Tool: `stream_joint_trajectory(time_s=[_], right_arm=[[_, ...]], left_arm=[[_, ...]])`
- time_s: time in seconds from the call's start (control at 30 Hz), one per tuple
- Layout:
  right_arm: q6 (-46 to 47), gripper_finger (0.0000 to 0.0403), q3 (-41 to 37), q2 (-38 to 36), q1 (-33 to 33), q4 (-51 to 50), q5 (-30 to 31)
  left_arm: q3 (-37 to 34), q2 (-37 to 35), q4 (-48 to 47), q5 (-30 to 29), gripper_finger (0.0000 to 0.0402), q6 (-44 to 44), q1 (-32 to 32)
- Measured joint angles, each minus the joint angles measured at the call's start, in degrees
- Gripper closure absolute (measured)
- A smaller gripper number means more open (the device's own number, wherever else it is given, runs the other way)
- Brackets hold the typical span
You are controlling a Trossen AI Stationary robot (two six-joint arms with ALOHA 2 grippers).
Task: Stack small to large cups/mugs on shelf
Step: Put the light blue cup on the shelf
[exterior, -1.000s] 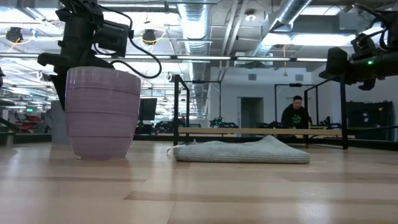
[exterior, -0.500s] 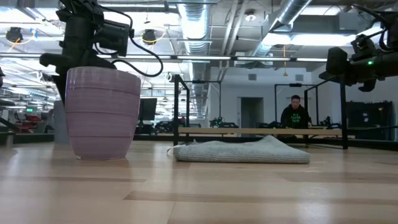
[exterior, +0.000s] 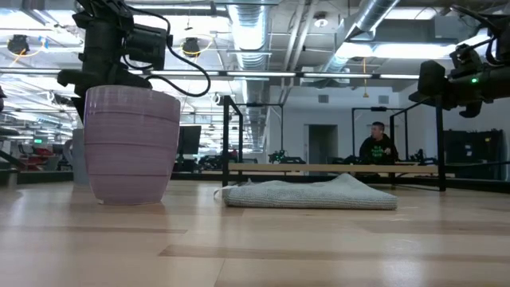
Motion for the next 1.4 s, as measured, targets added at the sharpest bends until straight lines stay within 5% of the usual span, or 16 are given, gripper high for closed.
stream_joint_trajectory(time_s=[0.4, 0.67, 1.03, 1.4], right_arm=[[0.01, 0.0347, 0.01, 0.0, 0.0, -0.2, -0.02], [1.63, 0.0347, 0.04, -0.04, 0.0, -1.52, 0.04], [2.56, 0.0347, 0.02, -0.04, 0.0, -1.77, 0.04], [3.91, 0.0347, 0.02, -0.02, 0.0, -2.16, 0.05]], left_arm=[[5.93, -0.04, 0.99, 0.94, 0.0399, -9.01, 0.02], [16.24, -0.06, 0.52, 2.58, 0.0399, -10.81, -0.32], [33.99, -0.04, 1.53, -3.14, 0.0399, -11.82, -2.26], [43.91, 0.38, 7.22, -3.03, 0.0399, -9.43, -2.25]])
